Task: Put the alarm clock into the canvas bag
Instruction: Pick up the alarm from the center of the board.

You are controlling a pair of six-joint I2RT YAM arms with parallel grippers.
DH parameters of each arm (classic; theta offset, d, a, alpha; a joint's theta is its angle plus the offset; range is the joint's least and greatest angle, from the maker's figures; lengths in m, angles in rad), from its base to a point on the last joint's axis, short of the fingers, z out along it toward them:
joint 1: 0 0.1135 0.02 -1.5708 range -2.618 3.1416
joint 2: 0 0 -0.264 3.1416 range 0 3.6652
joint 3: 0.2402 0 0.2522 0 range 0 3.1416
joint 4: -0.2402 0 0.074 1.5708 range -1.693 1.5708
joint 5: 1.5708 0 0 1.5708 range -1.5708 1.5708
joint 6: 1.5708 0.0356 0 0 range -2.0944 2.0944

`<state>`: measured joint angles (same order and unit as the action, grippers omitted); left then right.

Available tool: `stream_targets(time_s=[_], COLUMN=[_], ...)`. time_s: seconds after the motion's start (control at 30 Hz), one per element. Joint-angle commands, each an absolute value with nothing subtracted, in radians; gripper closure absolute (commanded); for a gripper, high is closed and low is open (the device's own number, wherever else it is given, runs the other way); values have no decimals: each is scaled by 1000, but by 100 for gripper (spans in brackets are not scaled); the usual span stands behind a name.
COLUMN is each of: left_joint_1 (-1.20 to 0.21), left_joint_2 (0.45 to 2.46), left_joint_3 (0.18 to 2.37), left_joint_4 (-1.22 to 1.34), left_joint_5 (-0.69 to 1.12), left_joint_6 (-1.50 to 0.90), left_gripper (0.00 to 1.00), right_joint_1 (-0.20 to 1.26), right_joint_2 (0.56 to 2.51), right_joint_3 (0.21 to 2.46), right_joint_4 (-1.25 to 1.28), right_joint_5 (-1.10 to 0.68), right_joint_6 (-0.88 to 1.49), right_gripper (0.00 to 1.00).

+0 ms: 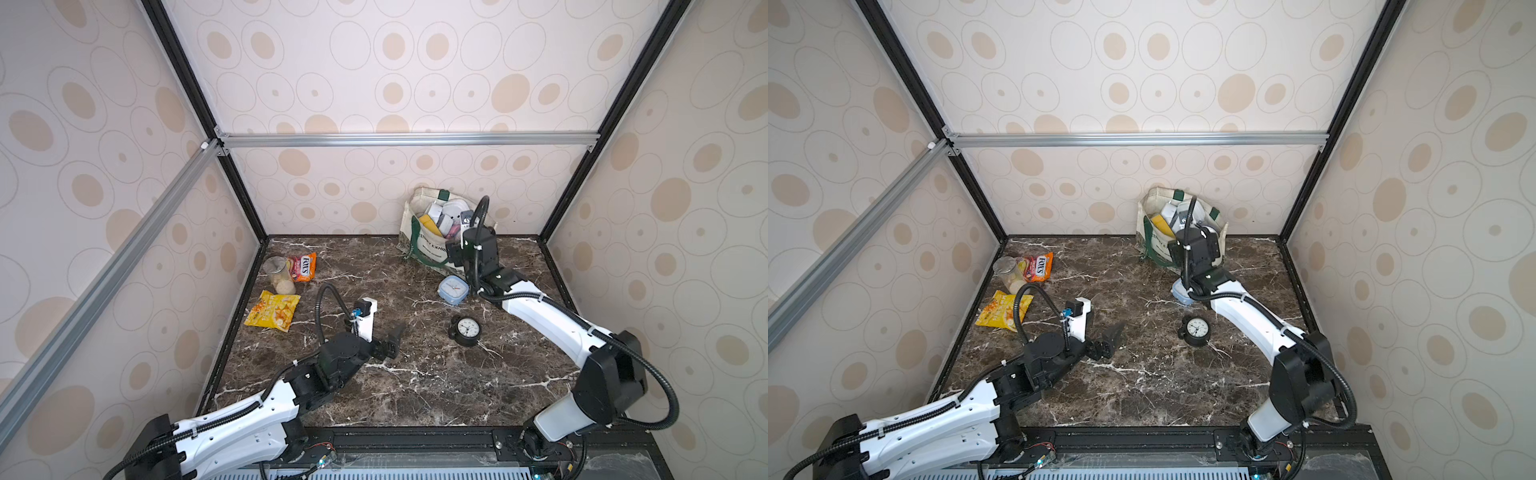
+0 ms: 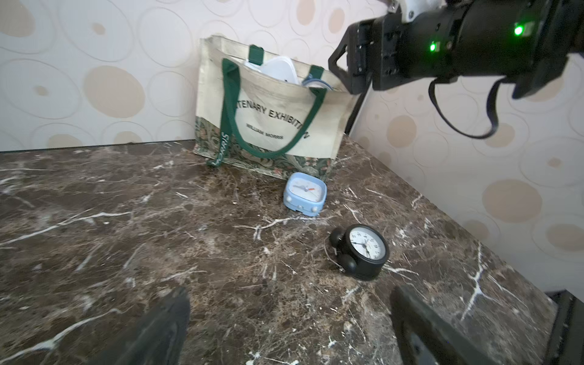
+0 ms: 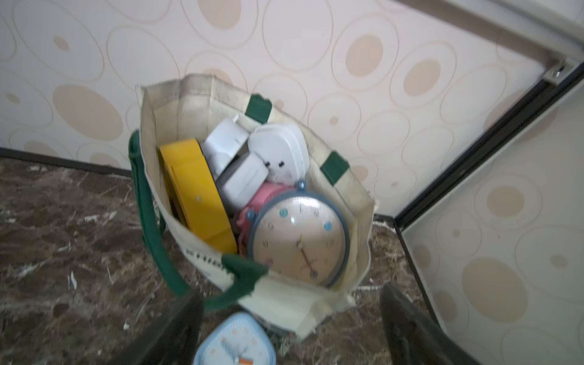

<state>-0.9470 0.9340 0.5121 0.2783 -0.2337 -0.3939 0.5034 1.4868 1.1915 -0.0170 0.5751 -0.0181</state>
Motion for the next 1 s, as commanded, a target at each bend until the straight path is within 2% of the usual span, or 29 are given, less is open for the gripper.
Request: stream_targets(time_s=[0.0,0.17,0.33,0.47,0.63,0.97], left_joint_1=[-940,-943,-945,-943,-940,-936], left_joint_2=[1026,1244,1455,1518,1523,1513], left_joint_3=[568,698,822,845,827,772], left_joint_4=[274,261,230,258,275,275], left_joint_5=[-62,63,84,83,46,16], left_joint_6=[-350,-357,-399,-477,-511,-527], left_gripper=[2,2,2,2,2,2], right_joint_1=[507,465,325,284,284,286], right_joint_2=[1344,1128,1063,1119,1273,1365], right_joint_3=[1047,815,677,644,681,685], right_joint_4=[-121,-227,-276,-243,-243,-152], right_joint_5=[529,413,253,106,-25,-116], right_joint_6=[182,307,380,371,393,438], right_gripper=[12,11,10,0,0,0])
